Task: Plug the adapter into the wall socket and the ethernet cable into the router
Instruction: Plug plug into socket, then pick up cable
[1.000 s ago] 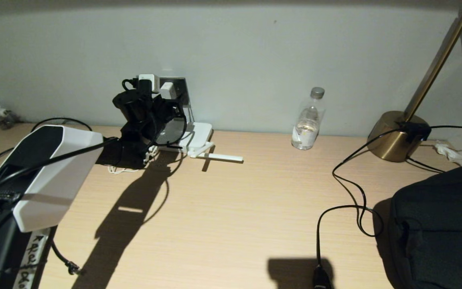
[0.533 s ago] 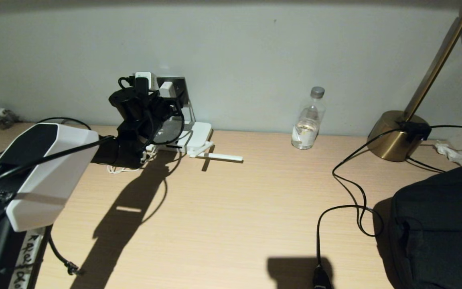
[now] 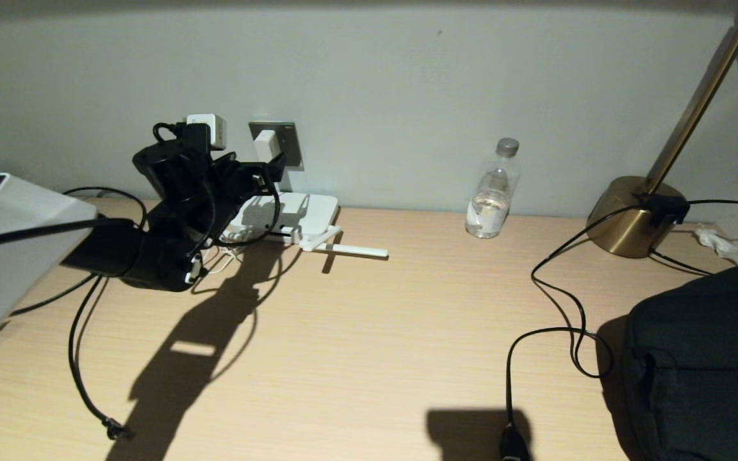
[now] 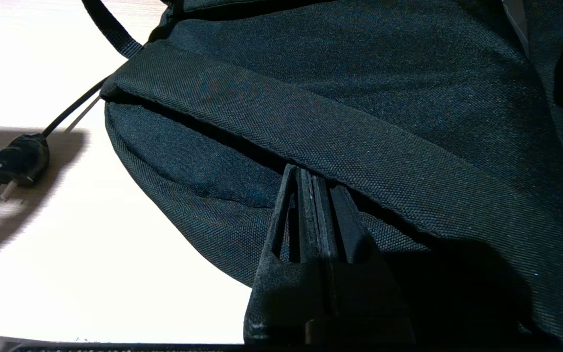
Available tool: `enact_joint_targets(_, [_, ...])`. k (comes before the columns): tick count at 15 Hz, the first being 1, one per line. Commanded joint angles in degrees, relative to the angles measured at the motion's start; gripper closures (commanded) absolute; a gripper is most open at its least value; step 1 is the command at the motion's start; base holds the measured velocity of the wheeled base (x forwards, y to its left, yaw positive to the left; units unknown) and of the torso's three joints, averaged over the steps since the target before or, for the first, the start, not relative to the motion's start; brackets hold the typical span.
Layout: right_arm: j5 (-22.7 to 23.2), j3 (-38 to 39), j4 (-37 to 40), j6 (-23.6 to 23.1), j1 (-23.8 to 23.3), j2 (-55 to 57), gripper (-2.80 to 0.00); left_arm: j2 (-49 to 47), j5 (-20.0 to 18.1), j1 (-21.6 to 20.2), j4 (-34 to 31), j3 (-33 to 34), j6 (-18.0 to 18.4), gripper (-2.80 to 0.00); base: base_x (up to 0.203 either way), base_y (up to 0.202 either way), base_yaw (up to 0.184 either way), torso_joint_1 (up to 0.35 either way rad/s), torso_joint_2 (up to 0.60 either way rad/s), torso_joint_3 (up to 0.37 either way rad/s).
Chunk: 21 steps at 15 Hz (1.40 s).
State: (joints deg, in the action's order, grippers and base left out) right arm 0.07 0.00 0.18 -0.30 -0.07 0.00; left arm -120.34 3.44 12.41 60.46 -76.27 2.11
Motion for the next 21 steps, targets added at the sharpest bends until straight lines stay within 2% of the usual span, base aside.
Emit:
enact_joint_targets(1, [0.0, 0.0, 0.0, 0.0, 0.0, 0.1, 0.00, 8.8, 0.0, 1.3, 0.7, 6.0, 0.0, -2.80, 0.000, 0.000, 0.000, 0.000, 0.00, 0.000])
enact_joint_targets(5, [0.0, 0.0, 0.0, 0.0, 0.0, 0.1, 0.00, 22.4, 0.7, 2.7, 1.3, 17.7, 0.1, -2.80, 0.000, 0.000, 0.000, 0.000, 0.00, 0.000])
enact_joint_targets(7, [0.0, 0.0, 0.0, 0.0, 0.0, 0.1, 0.00, 28.1, 2.9, 2.9, 1.2, 22.1, -0.3, -2.80, 0.000, 0.000, 0.000, 0.000, 0.00, 0.000])
enact_joint_targets(11, [0.0, 0.0, 0.0, 0.0, 0.0, 0.1, 0.00, 34.7, 8.6, 2.9, 1.2, 25.2, -5.4, -2.80, 0.000, 0.000, 0.000, 0.000, 0.00, 0.000])
enact_joint_targets(13, [0.0, 0.0, 0.0, 0.0, 0.0, 0.1, 0.00, 37.2, 10.7, 2.9, 1.2, 28.2, -6.5, -2.80, 0.000, 0.000, 0.000, 0.000, 0.00, 0.000])
enact_joint_targets(18, [0.0, 0.0, 0.0, 0.0, 0.0, 0.1, 0.00, 48.3, 12.2, 2.7, 0.7, 46.2, -7.0, -2.80, 0.000, 0.000, 0.000, 0.000, 0.00, 0.000])
enact_joint_targets(20, [0.1, 0.0, 0.0, 0.0, 0.0, 0.1, 0.00, 52.6, 14.1, 2.5, -0.9, 51.1, -10.4, -2.80, 0.000, 0.000, 0.000, 0.000, 0.00, 0.000])
enact_joint_targets(21, [0.0, 0.0, 0.0, 0.0, 0.0, 0.1, 0.00, 54.0, 14.6, 2.5, -2.7, 52.0, -12.9, 0.00, 0.000, 0.000, 0.000, 0.000, 0.00, 0.000])
